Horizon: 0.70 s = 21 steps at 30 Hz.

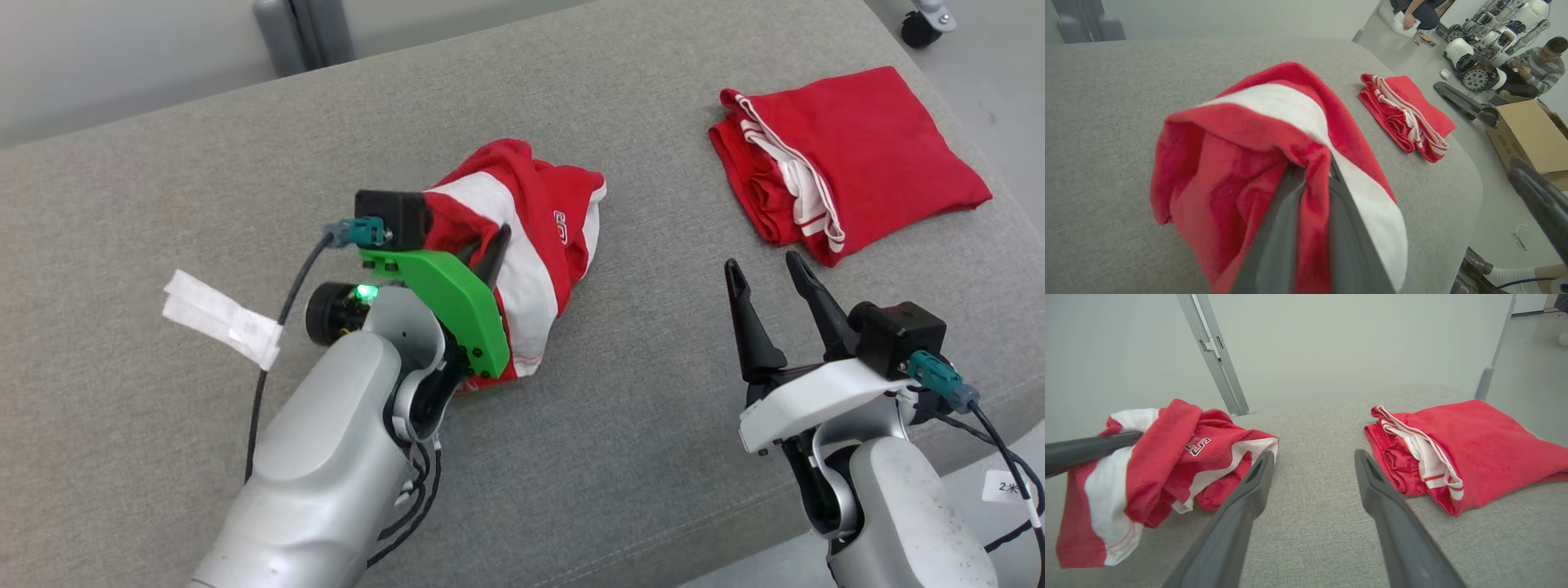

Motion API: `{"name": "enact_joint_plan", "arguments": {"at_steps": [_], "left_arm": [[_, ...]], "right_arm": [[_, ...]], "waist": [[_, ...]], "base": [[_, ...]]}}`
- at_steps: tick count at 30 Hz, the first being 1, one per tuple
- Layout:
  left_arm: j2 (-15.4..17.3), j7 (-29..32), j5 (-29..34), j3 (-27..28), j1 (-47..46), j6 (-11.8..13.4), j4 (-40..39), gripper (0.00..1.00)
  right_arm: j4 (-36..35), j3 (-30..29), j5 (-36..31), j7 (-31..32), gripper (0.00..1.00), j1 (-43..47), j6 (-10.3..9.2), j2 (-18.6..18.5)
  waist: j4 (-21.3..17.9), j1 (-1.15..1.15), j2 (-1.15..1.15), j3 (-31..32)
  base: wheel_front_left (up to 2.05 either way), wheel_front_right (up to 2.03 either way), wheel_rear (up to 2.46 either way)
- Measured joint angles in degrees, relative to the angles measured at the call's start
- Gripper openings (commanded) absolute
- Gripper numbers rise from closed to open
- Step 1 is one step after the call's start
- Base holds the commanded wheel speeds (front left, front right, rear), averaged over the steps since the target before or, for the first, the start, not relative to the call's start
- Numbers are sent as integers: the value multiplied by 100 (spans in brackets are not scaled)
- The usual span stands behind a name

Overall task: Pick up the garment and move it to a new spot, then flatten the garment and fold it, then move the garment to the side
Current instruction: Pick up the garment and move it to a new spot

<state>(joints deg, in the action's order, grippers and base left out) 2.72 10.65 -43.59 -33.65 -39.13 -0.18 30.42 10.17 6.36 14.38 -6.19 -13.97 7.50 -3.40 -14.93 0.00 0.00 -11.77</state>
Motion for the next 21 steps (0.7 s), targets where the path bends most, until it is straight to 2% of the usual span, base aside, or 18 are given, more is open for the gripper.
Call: {"name": "enact_joint_plan", "arguments": {"at_steps": [1,4,7,11,16,21], "left_arm": [[2,-21,-4,-112,18,-7,154,100],[3,-126,-245,-379,122,-87,383,100],[-2,-491,-514,-452,143,-168,312,100],[1,-1159,-573,-363,181,-174,164,100],[316,-2006,-226,-182,372,125,-60,100],[684,-2402,89,-21,632,363,-324,100]], "right_arm": [[23,-5,0,-10,100,-5,0,3],[78,-41,-1,-47,100,-10,0,12],[89,-108,-1,-67,100,-8,0,16],[46,-202,-44,-90,100,22,0,8],[-52,-372,-76,-59,100,112,0,-67],[-132,-501,-100,12,100,243,0,-155]], "waist": [[-42,0,0,-31],[-110,0,0,-75],[-73,0,0,-65],[75,0,0,-4],[373,0,0,170],[704,0,0,364]], "base": [[0,0,0],[0,0,0],[0,0,0],[0,0,0],[0,0,0],[0,0,0]]}}
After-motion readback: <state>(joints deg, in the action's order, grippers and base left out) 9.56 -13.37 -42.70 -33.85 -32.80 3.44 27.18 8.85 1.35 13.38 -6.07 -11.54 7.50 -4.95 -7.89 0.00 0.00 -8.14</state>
